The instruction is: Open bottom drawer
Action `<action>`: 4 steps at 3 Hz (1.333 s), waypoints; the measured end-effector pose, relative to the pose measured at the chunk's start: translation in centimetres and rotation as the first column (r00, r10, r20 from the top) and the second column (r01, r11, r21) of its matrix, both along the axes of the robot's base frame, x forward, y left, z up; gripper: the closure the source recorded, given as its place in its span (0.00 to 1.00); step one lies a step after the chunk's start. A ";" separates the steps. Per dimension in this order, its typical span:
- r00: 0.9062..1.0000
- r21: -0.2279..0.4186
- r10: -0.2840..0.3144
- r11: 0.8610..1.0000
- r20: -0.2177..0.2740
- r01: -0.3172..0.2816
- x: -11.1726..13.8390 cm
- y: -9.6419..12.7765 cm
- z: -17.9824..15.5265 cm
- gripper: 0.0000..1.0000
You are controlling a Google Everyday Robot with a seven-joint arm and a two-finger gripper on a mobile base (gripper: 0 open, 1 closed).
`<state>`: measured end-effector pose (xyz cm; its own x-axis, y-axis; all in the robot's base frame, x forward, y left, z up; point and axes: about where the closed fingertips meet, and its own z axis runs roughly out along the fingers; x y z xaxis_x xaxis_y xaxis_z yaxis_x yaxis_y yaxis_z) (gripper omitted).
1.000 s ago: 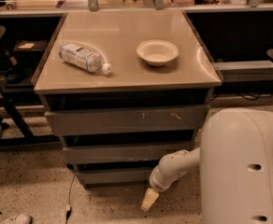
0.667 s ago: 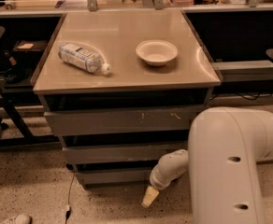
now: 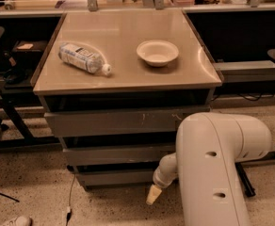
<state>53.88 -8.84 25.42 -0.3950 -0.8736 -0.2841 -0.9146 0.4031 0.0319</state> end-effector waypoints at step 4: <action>0.999 -0.021 -0.025 0.999 0.023 0.026 4.8 -1.5 -5.0 0.00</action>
Offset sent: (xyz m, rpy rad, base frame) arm 0.0475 -0.0142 -0.0418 -0.0155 -0.0263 -0.0259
